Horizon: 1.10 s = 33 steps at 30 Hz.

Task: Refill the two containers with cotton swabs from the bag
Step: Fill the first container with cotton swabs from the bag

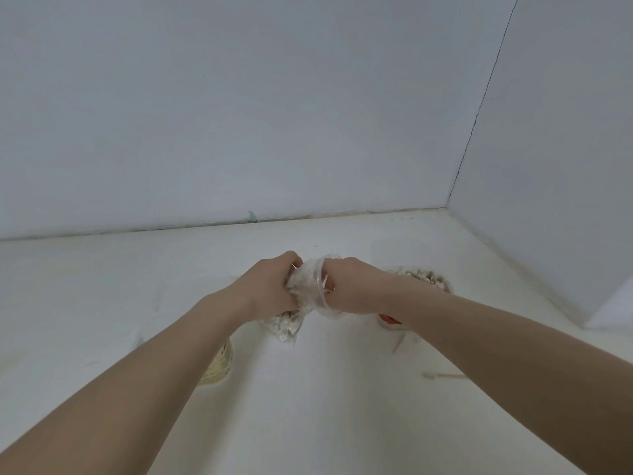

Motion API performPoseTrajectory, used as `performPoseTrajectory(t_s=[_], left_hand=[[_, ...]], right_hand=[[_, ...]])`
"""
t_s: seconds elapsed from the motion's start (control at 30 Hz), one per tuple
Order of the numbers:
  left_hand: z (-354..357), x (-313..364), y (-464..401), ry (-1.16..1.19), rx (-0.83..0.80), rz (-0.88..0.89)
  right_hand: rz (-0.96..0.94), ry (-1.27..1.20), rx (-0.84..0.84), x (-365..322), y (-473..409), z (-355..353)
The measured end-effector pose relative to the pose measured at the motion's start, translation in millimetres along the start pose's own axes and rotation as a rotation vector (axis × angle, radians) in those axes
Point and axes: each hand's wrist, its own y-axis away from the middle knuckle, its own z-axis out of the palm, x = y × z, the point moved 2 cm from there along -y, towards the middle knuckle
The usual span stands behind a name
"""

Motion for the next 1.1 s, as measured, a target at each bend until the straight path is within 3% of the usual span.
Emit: performPoseTrajectory(t_s=[0.43,0.57,1.1], left_hand=[[3.1,-2.7,-2.2,0.020,-0.002,0.002],[3.2,-4.8,-2.1,-0.013,-0.004,-0.002],[-4.5,-8.7,-2.7,-0.198,0.054,-0.073]], right_hand=[[0.022,-0.257,0.049,-12.0,9.4,13.5],[0.071,-0.413,0.160,-10.7,9.9,16.2],[0.099,-0.453,0.211,13.7,34.5,-29.0]])
